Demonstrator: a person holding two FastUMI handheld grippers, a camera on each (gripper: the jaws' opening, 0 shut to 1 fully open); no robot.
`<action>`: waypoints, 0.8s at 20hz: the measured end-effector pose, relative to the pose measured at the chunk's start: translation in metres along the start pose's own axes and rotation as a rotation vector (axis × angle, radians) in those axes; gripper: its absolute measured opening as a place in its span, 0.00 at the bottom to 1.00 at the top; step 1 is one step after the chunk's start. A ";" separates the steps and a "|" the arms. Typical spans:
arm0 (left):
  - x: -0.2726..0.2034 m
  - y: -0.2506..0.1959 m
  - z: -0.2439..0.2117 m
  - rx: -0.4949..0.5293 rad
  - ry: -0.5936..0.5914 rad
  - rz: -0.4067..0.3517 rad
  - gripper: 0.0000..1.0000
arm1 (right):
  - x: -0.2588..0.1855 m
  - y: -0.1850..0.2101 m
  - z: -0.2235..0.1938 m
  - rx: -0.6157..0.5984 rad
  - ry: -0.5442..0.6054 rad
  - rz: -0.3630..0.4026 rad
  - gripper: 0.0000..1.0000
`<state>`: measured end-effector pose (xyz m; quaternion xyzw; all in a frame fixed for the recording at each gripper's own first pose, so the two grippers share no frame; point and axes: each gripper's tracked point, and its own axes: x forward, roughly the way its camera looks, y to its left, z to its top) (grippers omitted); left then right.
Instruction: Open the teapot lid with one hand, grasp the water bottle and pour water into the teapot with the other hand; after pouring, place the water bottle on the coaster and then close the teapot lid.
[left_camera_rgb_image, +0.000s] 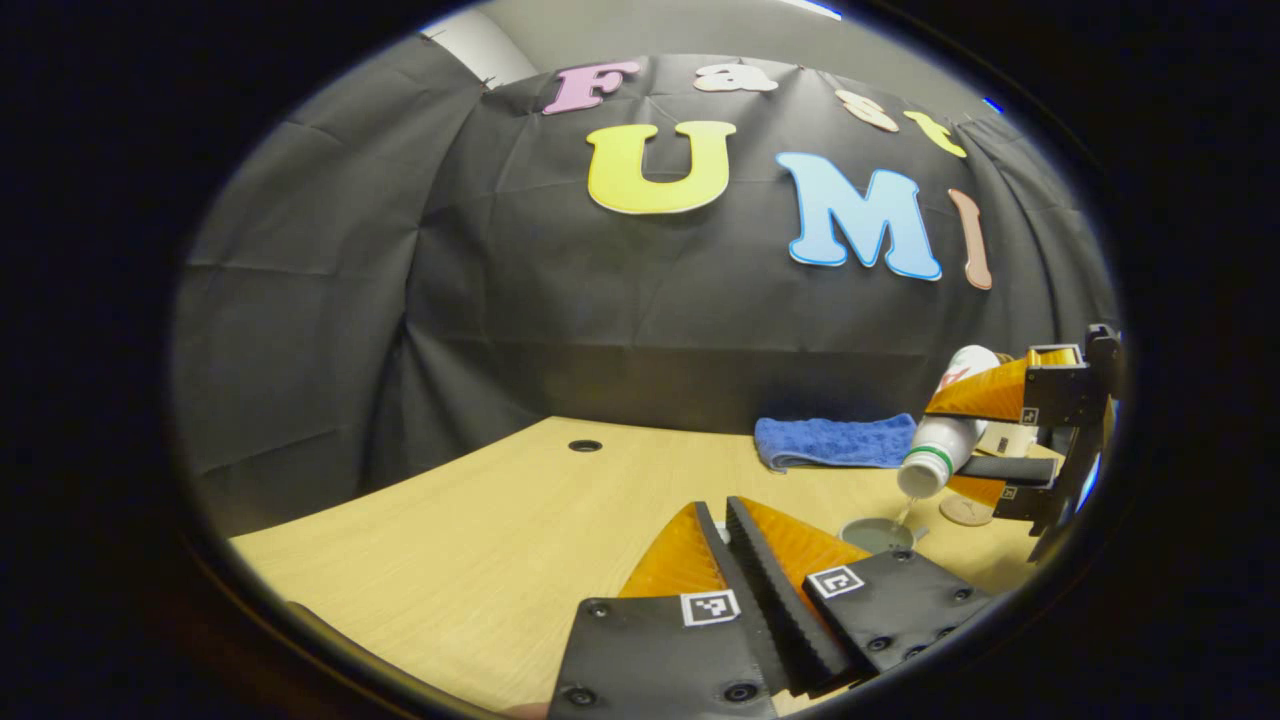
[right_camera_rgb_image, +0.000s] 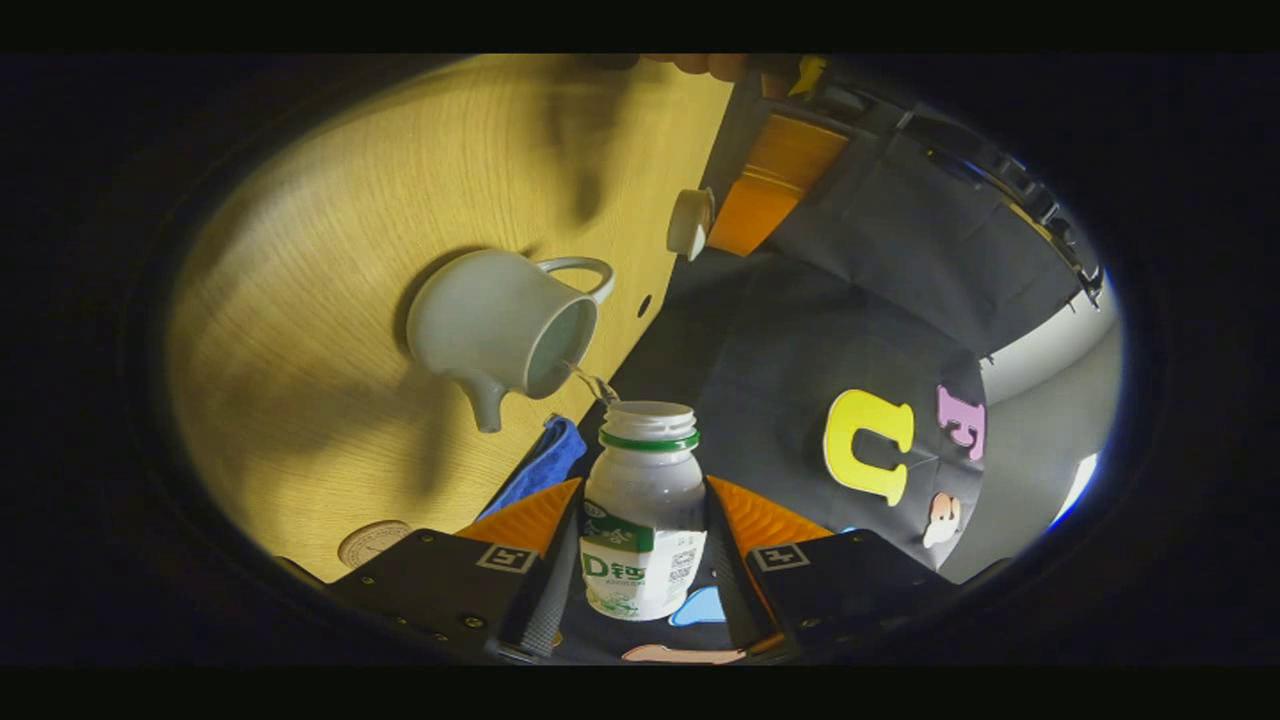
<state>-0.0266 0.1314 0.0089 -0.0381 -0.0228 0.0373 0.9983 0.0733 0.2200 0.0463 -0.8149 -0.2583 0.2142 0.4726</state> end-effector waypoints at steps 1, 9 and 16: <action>0.001 0.000 -0.001 0.000 0.001 0.001 0.12 | 0.000 -0.001 0.001 -0.006 -0.002 -0.001 0.63; 0.000 -0.002 -0.002 0.006 0.002 -0.004 0.12 | 0.000 -0.008 0.000 -0.075 -0.013 -0.017 0.63; -0.002 -0.002 0.000 0.004 0.000 -0.008 0.12 | 0.000 -0.015 0.010 -0.125 -0.034 -0.040 0.63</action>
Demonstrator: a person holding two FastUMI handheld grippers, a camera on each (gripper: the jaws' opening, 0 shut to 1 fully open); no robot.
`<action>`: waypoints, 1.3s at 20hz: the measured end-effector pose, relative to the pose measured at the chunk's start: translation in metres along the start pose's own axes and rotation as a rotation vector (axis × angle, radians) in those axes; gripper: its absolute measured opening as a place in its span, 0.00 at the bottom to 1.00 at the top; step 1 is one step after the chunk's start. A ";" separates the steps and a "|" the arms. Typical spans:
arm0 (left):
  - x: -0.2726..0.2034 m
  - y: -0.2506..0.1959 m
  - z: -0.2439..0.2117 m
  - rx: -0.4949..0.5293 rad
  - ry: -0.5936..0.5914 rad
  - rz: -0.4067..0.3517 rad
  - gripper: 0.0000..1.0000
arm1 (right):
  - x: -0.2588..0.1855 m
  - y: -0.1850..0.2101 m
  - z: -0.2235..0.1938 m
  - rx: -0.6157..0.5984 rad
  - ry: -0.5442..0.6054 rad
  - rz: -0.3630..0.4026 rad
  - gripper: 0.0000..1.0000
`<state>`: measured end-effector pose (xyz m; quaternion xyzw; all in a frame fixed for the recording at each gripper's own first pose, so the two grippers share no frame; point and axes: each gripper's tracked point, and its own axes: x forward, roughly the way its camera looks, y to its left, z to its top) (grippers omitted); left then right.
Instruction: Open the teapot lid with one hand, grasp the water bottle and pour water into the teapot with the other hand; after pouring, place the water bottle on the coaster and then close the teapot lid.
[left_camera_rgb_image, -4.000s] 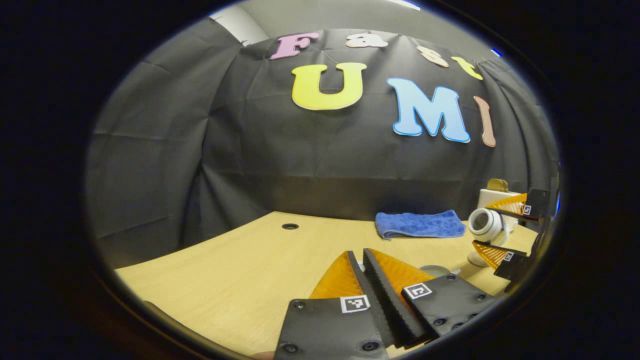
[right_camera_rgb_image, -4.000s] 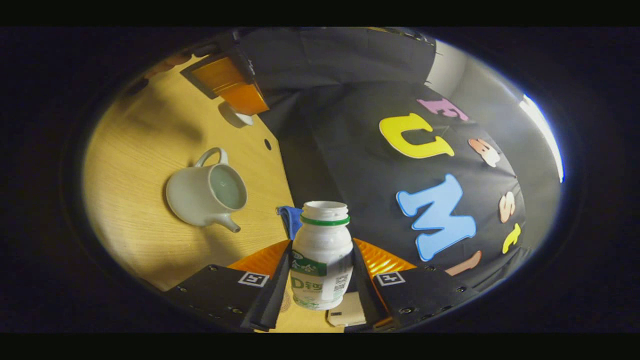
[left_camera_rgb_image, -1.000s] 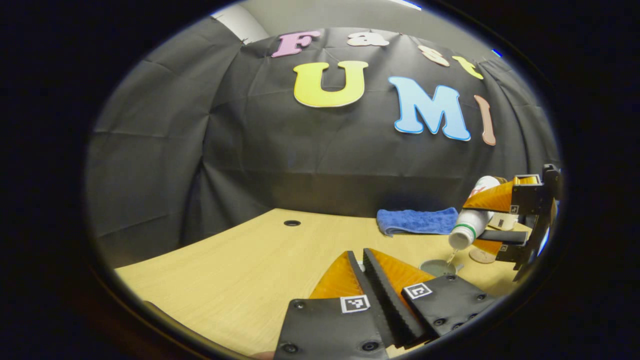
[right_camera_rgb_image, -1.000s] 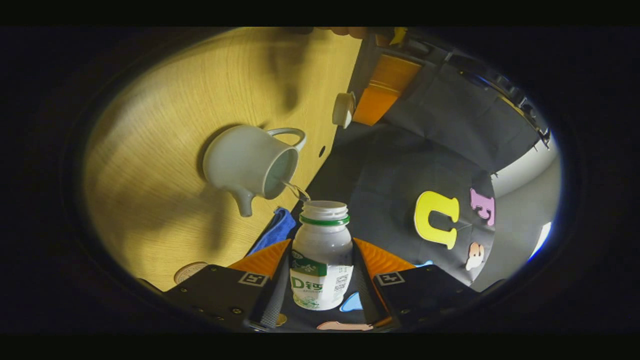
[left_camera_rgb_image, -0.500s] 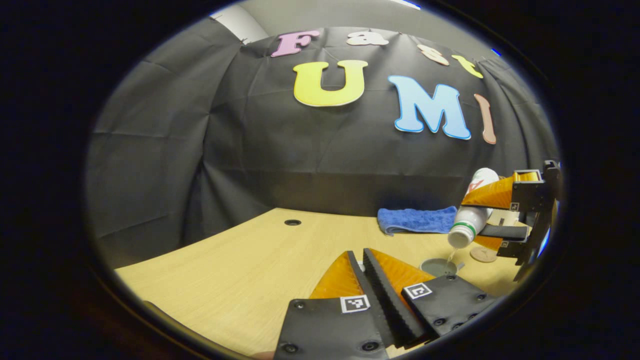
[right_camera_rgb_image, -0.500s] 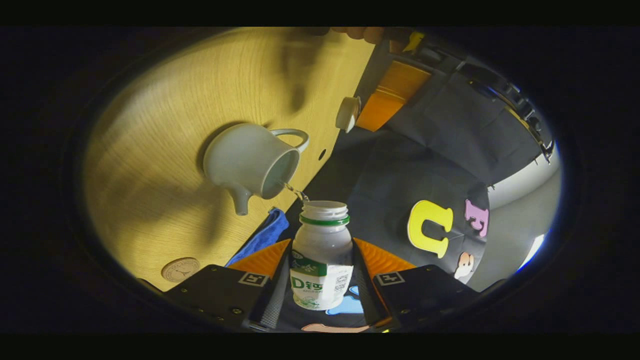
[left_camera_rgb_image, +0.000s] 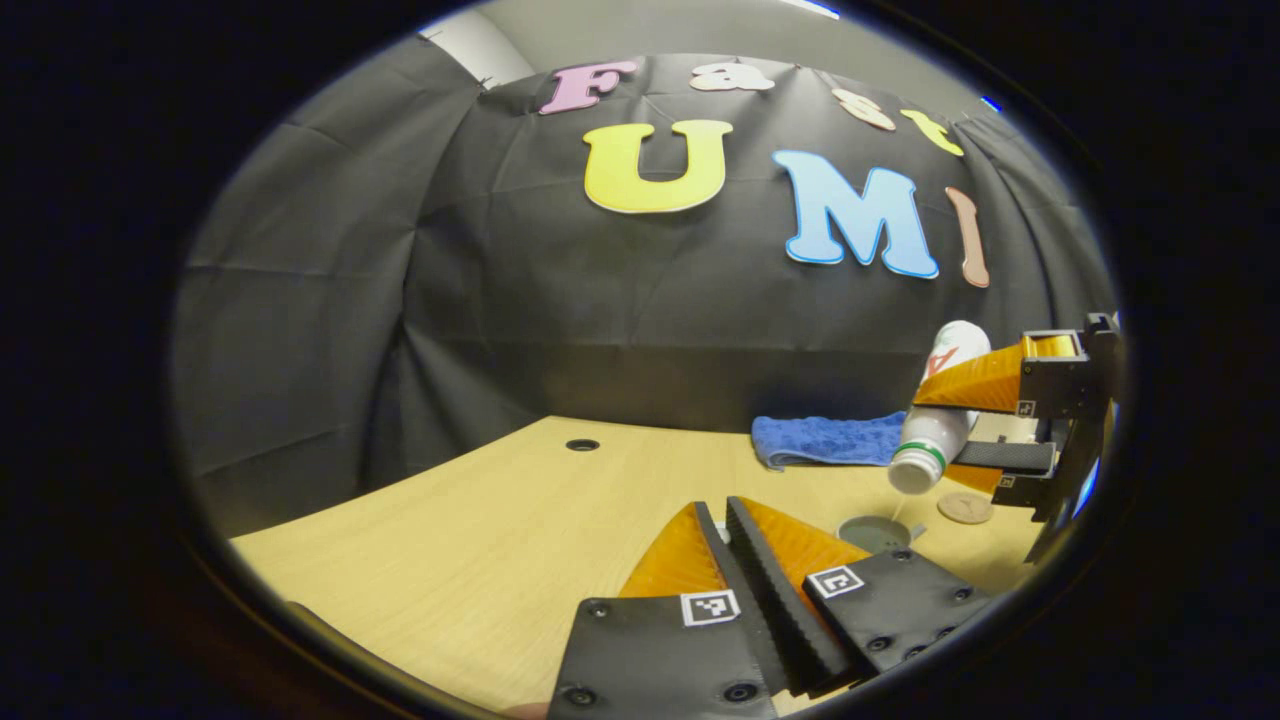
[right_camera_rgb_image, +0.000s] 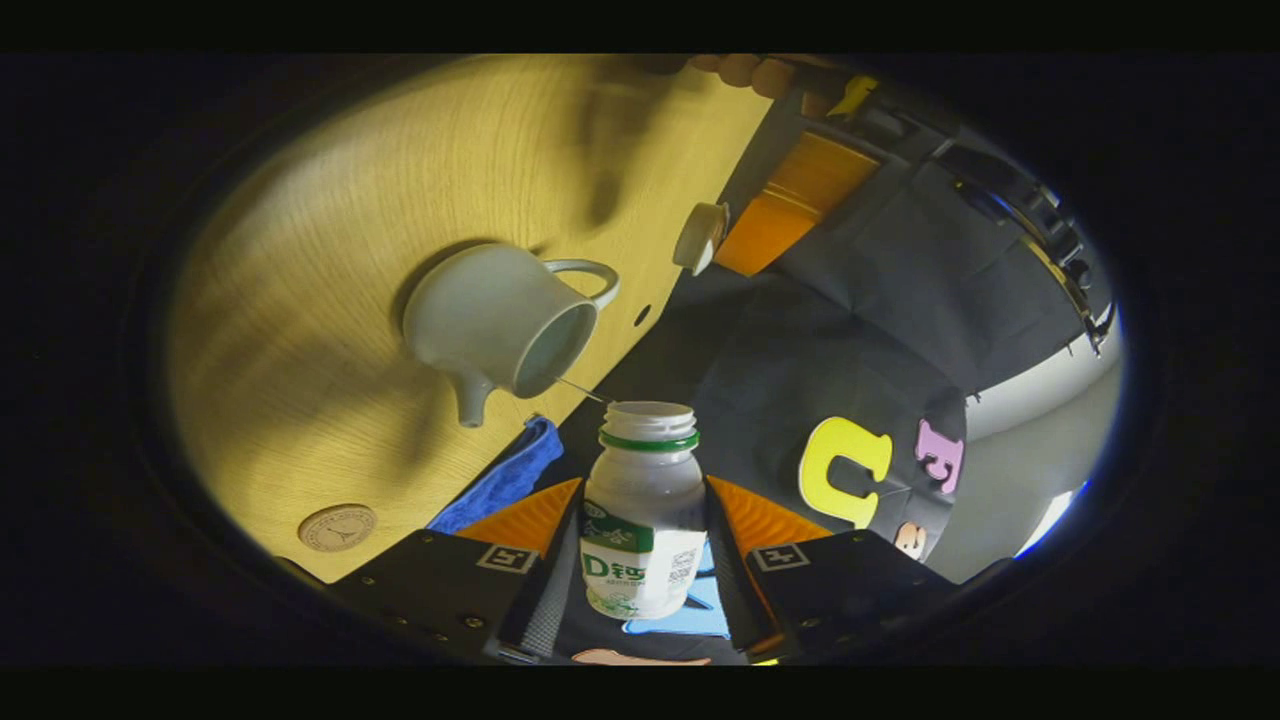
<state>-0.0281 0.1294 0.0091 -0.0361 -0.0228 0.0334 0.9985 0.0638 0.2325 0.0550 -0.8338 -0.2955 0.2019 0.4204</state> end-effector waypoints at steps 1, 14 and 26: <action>0.000 0.000 -0.001 0.000 0.000 0.000 0.12 | 0.000 -0.001 0.001 -0.006 -0.002 -0.003 0.63; 0.001 -0.003 -0.002 0.006 0.002 -0.006 0.12 | 0.002 -0.004 0.008 -0.013 -0.028 -0.034 0.63; 0.000 -0.007 -0.002 0.003 0.001 -0.017 0.12 | -0.011 0.016 -0.002 0.225 0.019 -0.038 0.63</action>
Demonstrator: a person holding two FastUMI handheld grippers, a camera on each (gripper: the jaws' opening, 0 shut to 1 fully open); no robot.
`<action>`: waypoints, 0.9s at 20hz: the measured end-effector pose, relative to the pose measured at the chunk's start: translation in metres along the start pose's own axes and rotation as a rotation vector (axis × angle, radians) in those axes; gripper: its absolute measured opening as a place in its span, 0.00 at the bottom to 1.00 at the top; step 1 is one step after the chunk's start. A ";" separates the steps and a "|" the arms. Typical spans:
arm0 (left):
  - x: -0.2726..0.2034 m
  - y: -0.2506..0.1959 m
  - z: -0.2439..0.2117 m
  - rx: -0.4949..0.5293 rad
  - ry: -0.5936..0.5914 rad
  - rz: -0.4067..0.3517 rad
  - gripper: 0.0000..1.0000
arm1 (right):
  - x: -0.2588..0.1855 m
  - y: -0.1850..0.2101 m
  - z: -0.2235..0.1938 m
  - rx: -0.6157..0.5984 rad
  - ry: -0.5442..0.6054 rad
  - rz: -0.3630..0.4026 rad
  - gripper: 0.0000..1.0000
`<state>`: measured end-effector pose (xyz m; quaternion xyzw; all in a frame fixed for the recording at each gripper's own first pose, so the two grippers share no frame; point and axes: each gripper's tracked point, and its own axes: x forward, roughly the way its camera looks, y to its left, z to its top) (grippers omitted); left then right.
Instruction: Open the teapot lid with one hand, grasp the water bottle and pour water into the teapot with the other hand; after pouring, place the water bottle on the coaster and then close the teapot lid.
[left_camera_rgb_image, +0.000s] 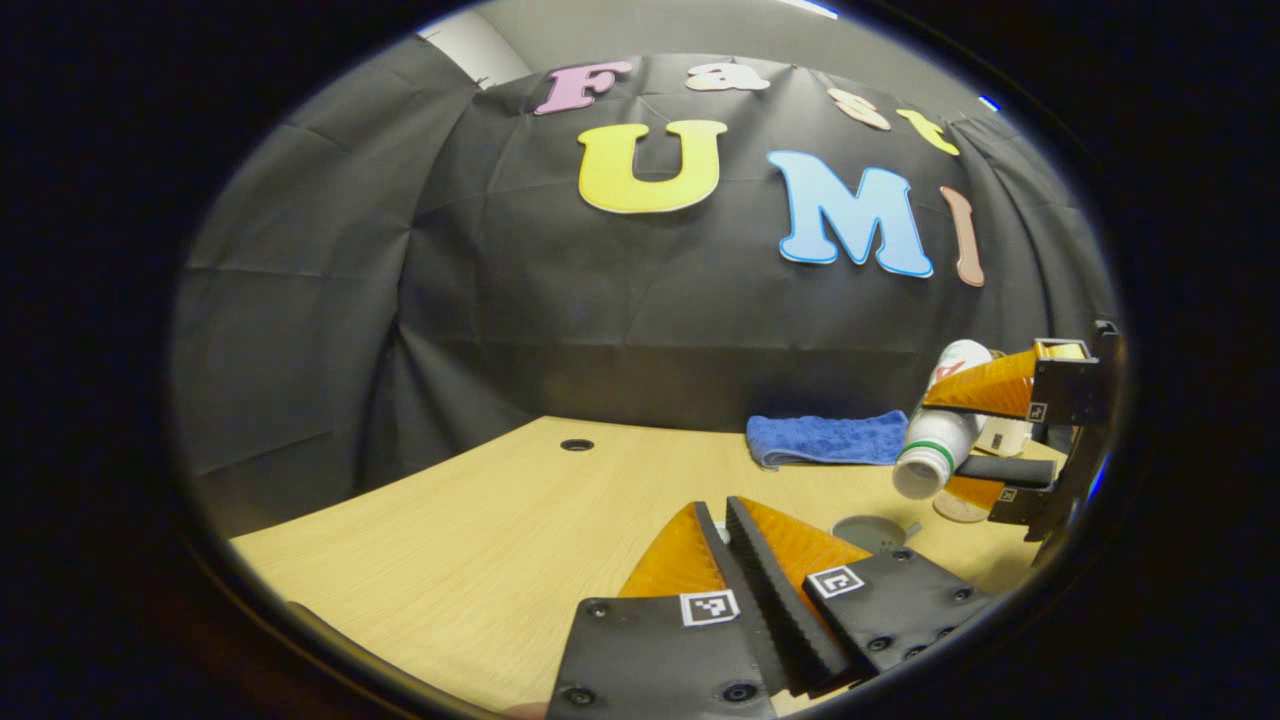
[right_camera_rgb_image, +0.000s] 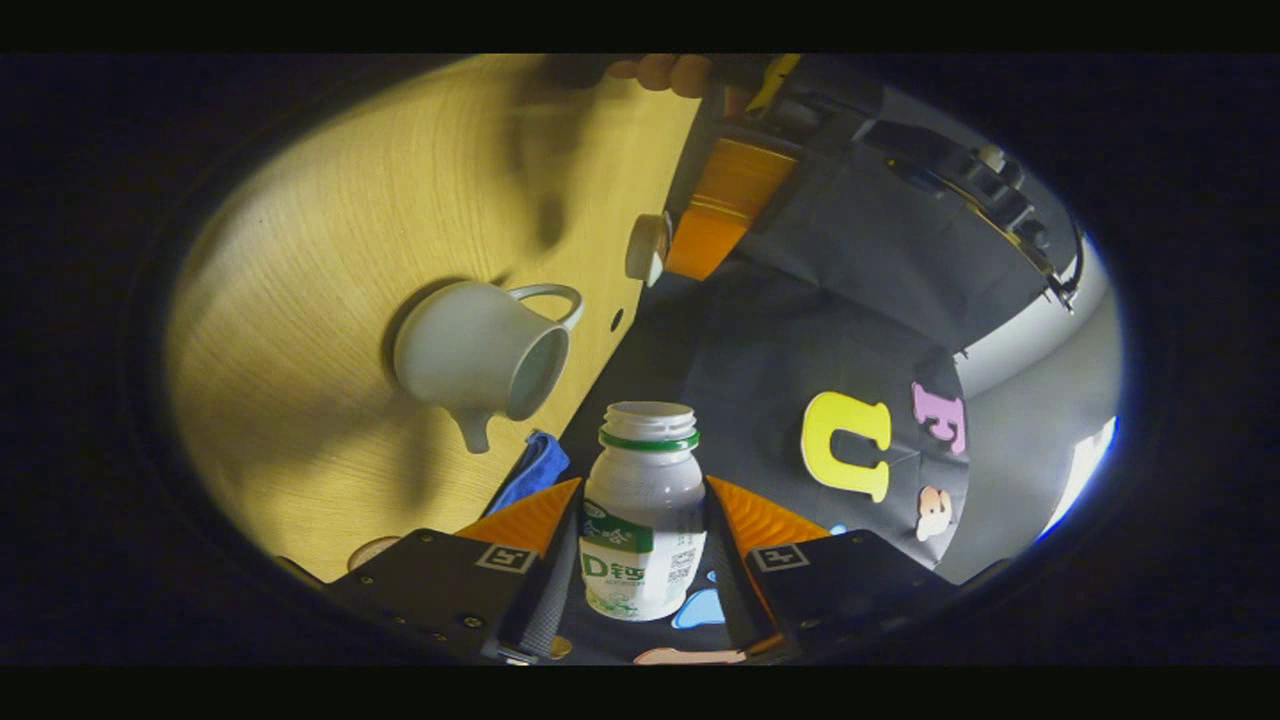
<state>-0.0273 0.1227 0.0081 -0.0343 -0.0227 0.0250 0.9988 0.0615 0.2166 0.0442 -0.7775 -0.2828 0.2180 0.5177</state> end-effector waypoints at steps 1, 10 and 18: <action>0.000 -0.001 0.000 -0.001 0.000 -0.004 0.12 | -0.001 0.002 -0.002 0.024 0.009 -0.003 0.63; -0.001 -0.032 0.007 0.010 -0.023 -0.058 0.12 | -0.028 -0.002 -0.045 0.277 0.140 -0.064 0.63; 0.004 -0.075 0.012 0.041 -0.020 -0.113 0.13 | -0.057 -0.001 -0.082 0.433 0.232 -0.122 0.63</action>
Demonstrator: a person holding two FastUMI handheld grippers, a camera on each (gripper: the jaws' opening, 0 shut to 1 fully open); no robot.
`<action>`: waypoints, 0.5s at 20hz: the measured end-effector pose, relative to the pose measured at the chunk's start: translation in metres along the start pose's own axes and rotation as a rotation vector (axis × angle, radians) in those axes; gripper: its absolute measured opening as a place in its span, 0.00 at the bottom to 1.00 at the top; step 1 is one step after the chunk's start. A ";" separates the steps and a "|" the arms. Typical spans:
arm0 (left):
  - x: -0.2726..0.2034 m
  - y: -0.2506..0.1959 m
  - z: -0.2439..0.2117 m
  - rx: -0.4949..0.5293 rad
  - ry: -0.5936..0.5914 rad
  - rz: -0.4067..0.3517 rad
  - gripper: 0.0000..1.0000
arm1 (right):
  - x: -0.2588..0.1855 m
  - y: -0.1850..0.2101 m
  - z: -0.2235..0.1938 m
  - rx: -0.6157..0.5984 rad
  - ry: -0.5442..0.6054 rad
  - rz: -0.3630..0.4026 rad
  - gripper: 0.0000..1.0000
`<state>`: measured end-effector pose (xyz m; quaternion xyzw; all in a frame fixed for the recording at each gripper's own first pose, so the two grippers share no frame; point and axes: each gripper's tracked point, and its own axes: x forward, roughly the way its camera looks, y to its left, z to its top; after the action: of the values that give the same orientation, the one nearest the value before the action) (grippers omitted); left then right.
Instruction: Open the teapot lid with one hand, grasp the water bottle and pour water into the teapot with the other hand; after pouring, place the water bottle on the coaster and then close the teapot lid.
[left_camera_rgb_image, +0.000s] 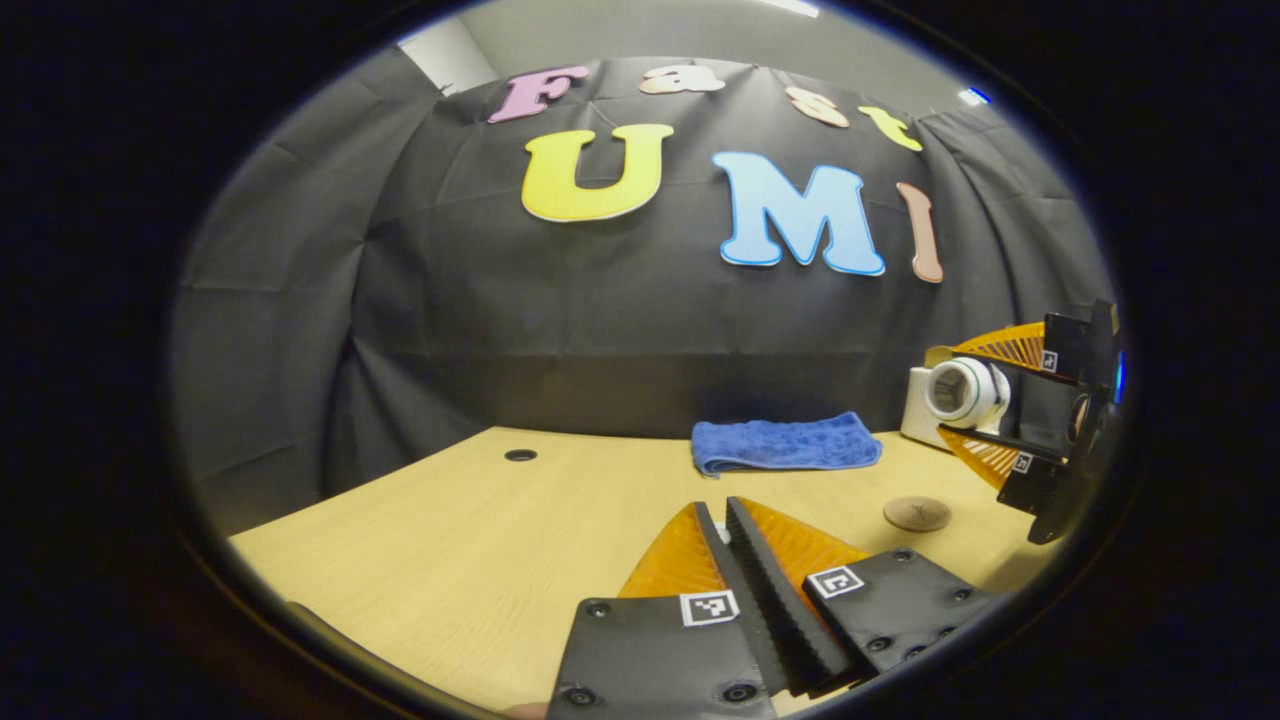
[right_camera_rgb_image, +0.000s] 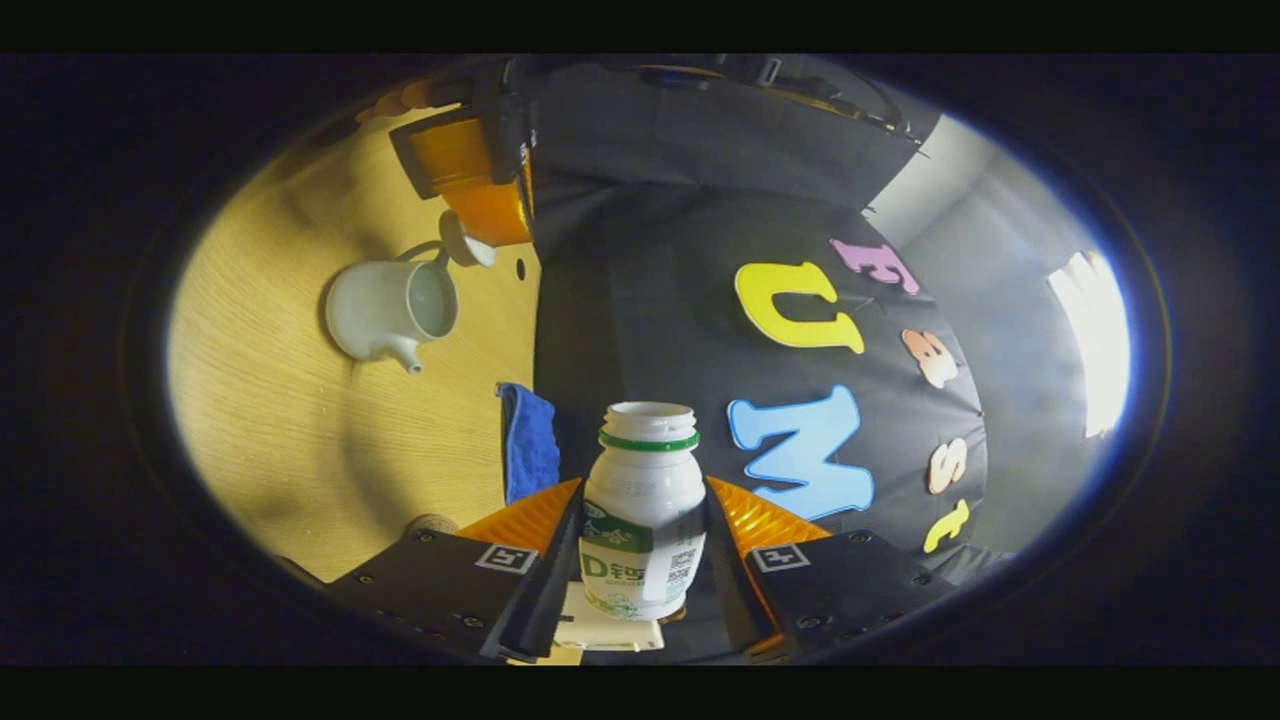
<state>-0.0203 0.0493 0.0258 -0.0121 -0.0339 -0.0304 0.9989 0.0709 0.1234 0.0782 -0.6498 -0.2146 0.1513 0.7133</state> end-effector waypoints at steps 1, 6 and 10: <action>0.002 -0.005 0.001 0.008 -0.002 -0.003 0.13 | -0.001 -0.001 -0.005 0.003 0.007 -0.003 0.63; 0.015 -0.022 -0.004 0.057 0.011 -0.008 0.13 | -0.003 -0.004 -0.019 0.033 0.014 -0.017 0.63; 0.021 -0.027 -0.010 0.067 0.024 -0.004 0.16 | -0.008 0.001 -0.031 0.045 0.021 -0.014 0.63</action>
<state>-0.0003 0.0208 0.0178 0.0220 -0.0227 -0.0316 0.9990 0.0802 0.0929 0.0747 -0.6337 -0.2082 0.1441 0.7310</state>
